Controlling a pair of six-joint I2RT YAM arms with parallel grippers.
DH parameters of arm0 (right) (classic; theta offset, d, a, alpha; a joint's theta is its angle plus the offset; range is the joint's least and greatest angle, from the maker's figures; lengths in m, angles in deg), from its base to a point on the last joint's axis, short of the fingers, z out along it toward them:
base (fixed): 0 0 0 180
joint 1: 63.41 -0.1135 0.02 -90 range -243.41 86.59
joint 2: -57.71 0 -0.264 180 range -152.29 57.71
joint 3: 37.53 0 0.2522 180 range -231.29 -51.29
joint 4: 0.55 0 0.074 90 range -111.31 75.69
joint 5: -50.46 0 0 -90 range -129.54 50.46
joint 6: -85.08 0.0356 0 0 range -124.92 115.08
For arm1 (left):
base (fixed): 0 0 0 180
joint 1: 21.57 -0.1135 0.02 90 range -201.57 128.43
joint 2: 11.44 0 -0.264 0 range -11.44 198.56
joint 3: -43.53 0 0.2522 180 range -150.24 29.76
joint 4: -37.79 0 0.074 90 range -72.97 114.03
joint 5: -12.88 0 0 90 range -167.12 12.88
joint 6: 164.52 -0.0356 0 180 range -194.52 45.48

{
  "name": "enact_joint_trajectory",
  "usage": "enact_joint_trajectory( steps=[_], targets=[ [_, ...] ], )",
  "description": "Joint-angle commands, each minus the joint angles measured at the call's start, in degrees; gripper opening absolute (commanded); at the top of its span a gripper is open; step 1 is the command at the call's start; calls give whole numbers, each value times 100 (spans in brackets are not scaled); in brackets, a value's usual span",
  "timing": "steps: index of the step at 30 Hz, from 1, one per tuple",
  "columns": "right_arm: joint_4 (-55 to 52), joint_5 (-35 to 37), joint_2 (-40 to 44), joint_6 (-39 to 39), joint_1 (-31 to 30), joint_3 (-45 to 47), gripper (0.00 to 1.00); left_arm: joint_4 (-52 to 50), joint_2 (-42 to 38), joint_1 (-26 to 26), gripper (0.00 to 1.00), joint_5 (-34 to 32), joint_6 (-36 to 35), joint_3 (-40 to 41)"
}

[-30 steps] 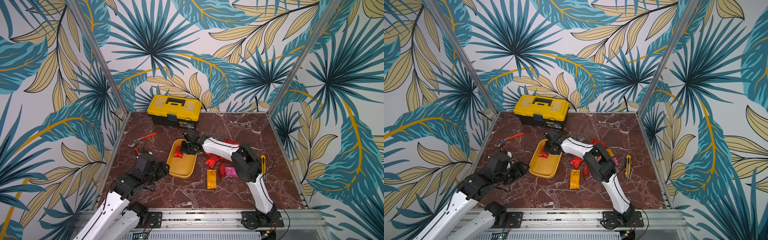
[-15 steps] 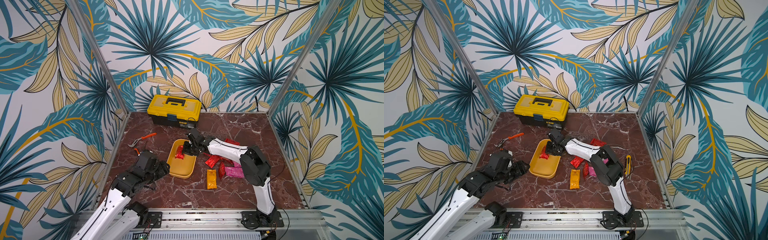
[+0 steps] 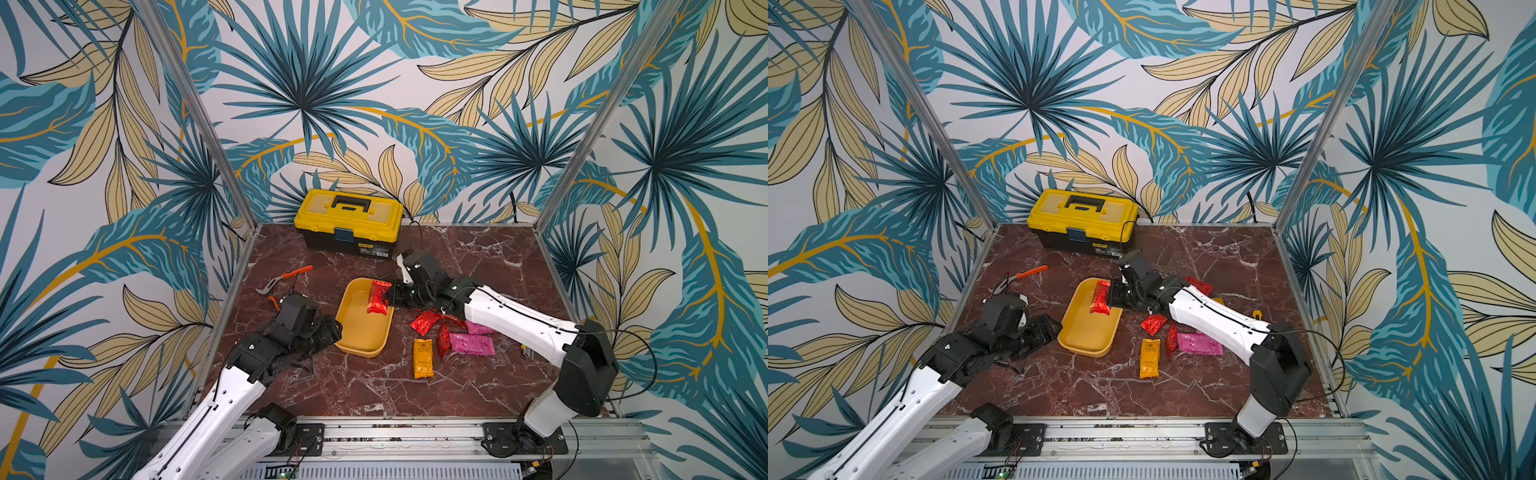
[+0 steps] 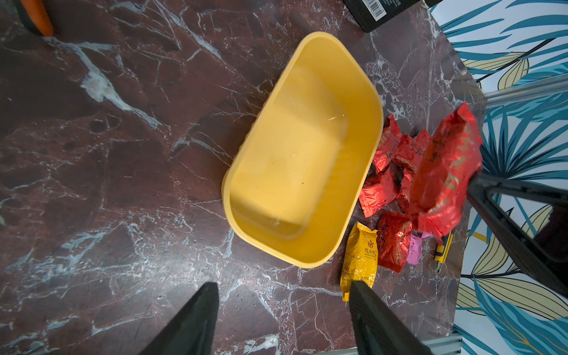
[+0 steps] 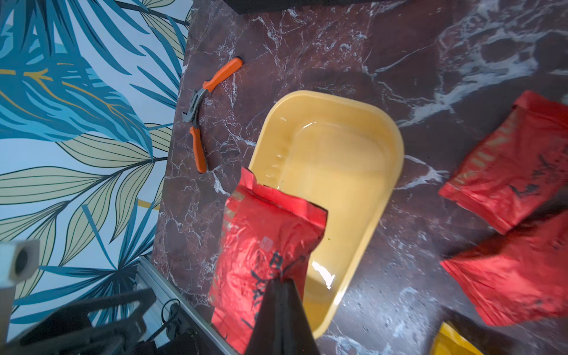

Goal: Take the tea bags out of the storage box
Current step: Pick up the tea bag from the storage box, then place the tea bag at the center of the board.

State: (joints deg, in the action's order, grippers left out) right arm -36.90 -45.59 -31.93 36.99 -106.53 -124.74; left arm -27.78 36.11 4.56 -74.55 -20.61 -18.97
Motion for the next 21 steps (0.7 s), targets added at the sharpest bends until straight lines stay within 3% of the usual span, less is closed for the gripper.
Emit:
enact_joint_trajectory(
  steps=[1, 6, 10, 14, 21],
  targets=[
    [-449, 110, 342, -419, 166, 487, 0, 187, 158, -27, 72, 115, -118, -356],
    [-598, 12, 975, -726, 319, 1356, 0, 389, 541, 47, 69, 411, -89, -479],
    [-649, 4, 1351, -932, 419, 2020, 0, 620, 793, 419, 69, 240, 41, -518],
    [-694, -64, 1257, -1059, 535, 2237, 0, 784, 1074, 753, 69, 118, 132, -593],
    [-711, -307, 733, -1174, 543, 2034, 0, 741, 1087, 854, 70, 17, 179, -629]
  ],
)
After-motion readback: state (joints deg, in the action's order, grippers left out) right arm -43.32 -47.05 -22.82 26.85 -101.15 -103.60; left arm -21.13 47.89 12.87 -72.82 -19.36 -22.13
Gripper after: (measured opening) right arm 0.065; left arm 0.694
